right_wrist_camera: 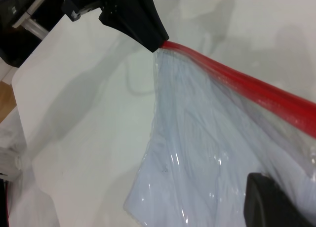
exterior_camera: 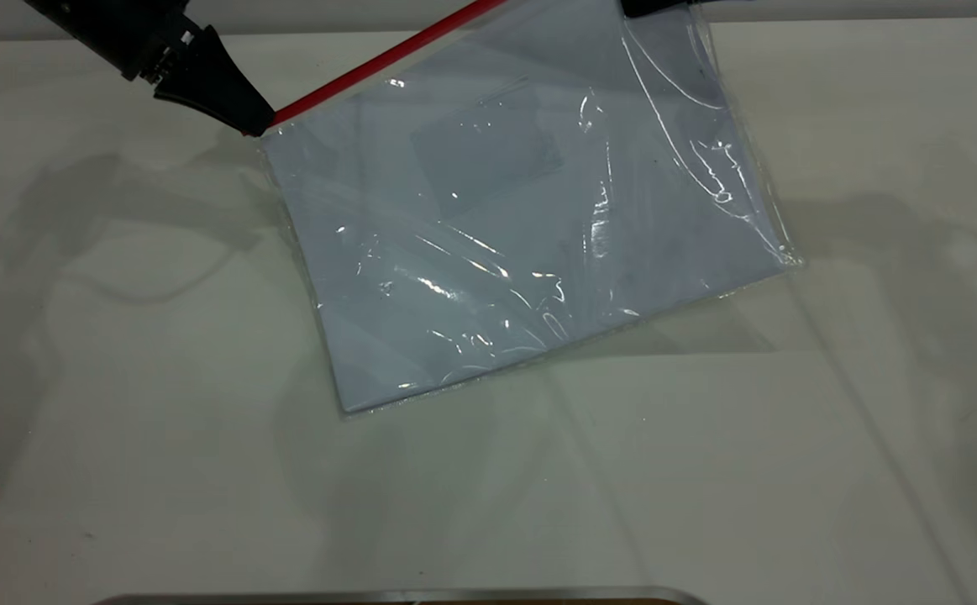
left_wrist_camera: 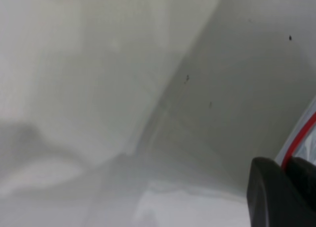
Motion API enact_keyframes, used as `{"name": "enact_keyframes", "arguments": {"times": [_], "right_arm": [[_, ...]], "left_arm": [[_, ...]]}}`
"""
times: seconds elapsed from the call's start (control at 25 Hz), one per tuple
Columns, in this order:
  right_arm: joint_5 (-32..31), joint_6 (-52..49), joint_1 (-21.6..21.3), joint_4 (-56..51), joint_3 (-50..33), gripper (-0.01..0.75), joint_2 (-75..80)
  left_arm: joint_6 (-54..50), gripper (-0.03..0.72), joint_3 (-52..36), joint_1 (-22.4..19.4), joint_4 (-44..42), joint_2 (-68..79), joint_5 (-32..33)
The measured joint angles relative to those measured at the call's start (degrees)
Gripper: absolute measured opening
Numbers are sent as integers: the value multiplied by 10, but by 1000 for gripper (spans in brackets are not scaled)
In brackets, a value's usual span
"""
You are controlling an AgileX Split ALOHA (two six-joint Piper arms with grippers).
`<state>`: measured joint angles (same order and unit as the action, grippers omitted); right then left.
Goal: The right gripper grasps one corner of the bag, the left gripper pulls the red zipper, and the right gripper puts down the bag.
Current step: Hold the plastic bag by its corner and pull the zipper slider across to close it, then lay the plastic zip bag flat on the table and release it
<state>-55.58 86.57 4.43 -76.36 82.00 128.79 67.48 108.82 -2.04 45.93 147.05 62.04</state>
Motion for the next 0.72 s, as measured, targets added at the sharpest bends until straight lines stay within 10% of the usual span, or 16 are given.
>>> {"name": "enact_keyframes", "arguments": {"times": [0.24, 0.72], "right_arm": [[6, 0, -2, -2, 0, 33, 1], [83, 1, 2, -35, 4, 48, 82]], "left_arm": [[-1, 106, 0, -1, 23, -10, -9], [-25, 454, 0, -7, 84, -111, 41]]}}
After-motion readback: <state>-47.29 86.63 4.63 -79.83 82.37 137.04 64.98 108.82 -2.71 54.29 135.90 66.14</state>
